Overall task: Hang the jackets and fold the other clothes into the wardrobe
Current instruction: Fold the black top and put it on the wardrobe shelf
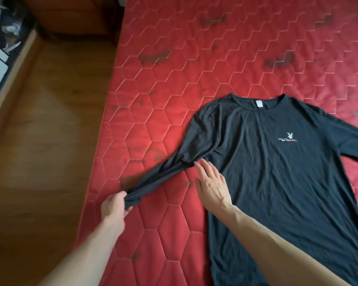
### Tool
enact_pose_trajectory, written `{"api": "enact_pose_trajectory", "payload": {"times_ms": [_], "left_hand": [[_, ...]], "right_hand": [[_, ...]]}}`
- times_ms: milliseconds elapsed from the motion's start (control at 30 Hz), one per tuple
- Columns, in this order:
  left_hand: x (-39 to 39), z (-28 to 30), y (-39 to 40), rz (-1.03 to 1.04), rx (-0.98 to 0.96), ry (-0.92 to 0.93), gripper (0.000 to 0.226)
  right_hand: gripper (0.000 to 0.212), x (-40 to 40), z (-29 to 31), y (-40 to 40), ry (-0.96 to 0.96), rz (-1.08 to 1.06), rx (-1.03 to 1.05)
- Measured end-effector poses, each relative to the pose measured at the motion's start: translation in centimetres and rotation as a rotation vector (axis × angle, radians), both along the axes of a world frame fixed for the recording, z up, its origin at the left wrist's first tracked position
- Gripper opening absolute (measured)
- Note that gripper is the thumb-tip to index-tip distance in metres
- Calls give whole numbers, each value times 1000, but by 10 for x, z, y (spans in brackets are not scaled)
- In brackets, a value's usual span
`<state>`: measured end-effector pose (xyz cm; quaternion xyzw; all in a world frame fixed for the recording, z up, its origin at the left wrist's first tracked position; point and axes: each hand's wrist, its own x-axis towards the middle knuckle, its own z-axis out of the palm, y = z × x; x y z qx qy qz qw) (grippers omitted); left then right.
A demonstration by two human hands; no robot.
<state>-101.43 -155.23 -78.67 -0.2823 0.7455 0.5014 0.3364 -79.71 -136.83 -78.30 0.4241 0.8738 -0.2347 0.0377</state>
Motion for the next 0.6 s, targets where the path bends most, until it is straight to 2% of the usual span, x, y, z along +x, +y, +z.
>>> {"api": "enact_pose_trajectory", "payload": {"times_ms": [133, 233, 300, 400, 500, 600], "left_hand": [[-45, 10, -47, 50, 101, -103, 15], [-61, 17, -63, -57, 197, -169, 33], [-67, 13, -71, -187, 161, -172, 49], [-67, 2, -74, -348, 32, -183, 61], [-68, -4, -66, -436, -38, -141, 45], [-69, -5, -65, -672, -77, -28, 16]], "right_hand": [[66, -32, -6, 11, -110, -34, 12], [65, -41, -14, 14, -213, 26, -22], [62, -45, -19, 12, -259, 58, -18], [50, -50, -20, 8, -190, 16, 108], [49, -59, -21, 4, -113, 73, 256], [59, -76, -26, -1, -142, 165, 237]]}}
